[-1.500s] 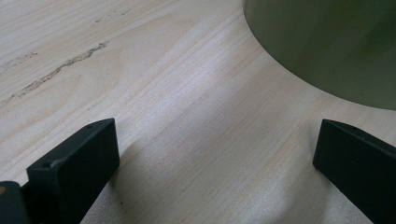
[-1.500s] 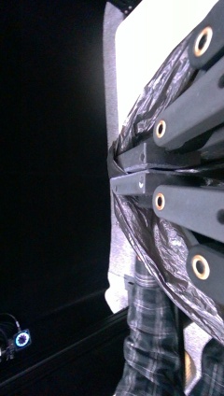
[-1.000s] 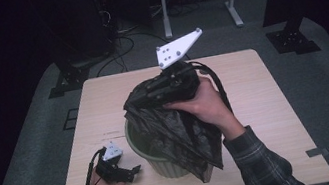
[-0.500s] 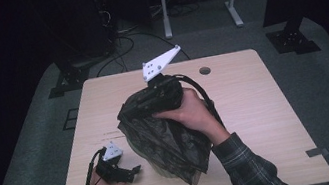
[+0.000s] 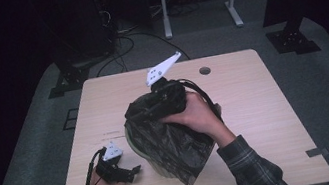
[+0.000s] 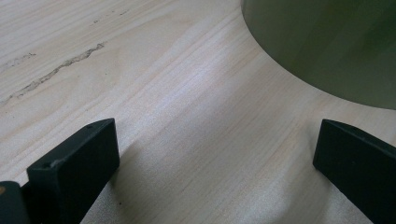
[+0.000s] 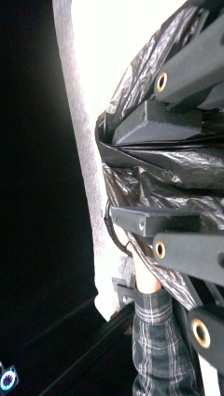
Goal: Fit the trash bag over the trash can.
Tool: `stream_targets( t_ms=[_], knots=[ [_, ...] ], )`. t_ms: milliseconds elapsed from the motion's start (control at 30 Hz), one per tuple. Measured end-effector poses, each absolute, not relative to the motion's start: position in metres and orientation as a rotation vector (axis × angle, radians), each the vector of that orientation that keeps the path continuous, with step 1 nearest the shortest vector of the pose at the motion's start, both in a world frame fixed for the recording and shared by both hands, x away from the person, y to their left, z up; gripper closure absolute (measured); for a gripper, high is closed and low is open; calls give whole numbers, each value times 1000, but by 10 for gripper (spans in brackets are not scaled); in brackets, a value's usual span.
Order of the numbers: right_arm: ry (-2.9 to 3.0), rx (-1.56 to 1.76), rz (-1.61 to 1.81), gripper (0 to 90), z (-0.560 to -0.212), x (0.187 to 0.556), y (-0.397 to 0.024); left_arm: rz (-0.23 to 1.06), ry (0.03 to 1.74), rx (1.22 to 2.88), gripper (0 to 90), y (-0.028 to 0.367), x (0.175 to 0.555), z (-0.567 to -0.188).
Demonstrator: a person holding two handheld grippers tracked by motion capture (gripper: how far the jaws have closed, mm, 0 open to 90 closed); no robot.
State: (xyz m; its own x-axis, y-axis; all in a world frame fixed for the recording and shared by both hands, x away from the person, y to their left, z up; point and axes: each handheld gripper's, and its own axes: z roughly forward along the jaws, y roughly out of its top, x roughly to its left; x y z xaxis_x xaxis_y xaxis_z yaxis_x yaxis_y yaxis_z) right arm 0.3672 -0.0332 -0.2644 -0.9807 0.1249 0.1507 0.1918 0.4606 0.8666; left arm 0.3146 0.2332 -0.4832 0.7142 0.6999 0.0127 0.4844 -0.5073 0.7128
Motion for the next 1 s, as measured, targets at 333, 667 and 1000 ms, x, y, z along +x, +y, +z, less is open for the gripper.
stream_targets(
  t_ms=[333,667,1000],
  knots=[
    [-2716,-418,-1482,505,-264,371,-73,391,895,2208,0,233,315,-483],
    [-2758,-473,-1373,494,-278,374,-83,391,895,2208,0,233,315,-483],
    [-2767,-570,-1491,486,-263,367,-132,391,895,2208,0,233,315,-483]
  ],
)
